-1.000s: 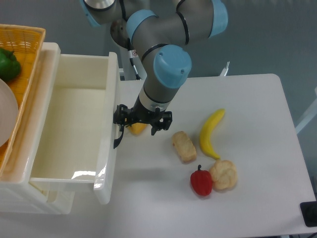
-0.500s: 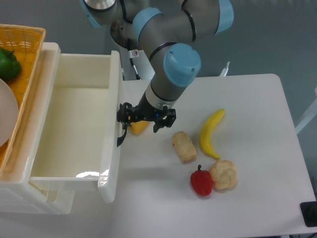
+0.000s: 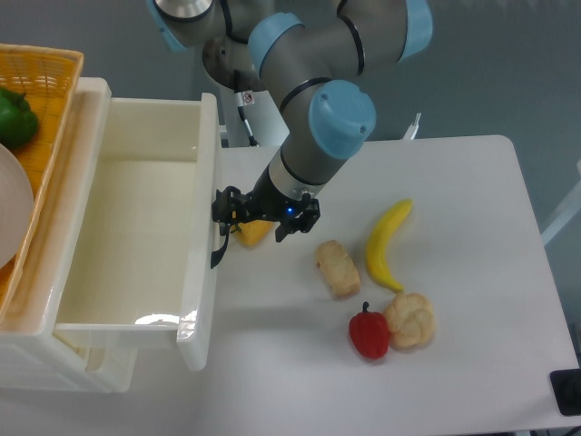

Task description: Slide the top white drawer open

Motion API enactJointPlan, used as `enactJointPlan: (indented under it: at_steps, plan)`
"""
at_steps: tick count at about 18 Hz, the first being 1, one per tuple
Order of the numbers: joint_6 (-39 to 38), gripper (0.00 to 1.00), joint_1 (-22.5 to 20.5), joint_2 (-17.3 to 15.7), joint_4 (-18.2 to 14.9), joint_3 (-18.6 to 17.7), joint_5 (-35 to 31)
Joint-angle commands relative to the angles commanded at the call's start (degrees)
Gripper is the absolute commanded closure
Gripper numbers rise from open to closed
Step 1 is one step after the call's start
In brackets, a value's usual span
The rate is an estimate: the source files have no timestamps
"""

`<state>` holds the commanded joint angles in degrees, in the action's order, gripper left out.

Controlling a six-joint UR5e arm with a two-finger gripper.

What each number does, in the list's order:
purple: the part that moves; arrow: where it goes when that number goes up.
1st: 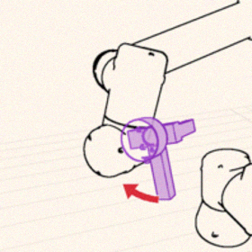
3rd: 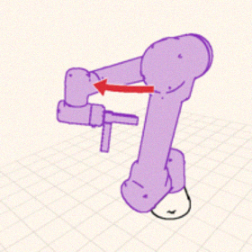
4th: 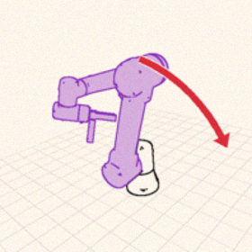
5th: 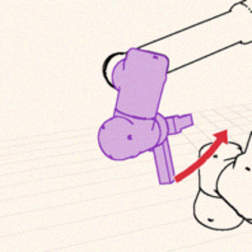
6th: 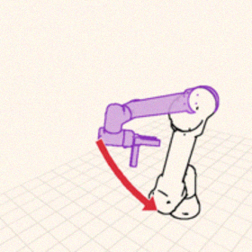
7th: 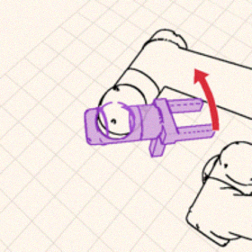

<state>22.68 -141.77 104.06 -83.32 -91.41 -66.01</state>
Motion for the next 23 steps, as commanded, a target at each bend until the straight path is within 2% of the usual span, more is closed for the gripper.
enactJointPlan:
  at_steps: [11,15,19,21,23]
  plan:
    - [1.3,0.0,-3.8,-0.6,0.9,2.4,-0.5]
    - [4.2,0.0,-4.4,-0.6,5.3,2.7,-3.9]
    - [15.3,0.0,-4.5,-0.5,8.4,3.3,-9.1]
    - [23.0,0.0,-4.5,-0.4,8.4,3.2,-13.6]
    - [26.4,0.0,-4.4,-0.3,8.5,2.5,-15.9]
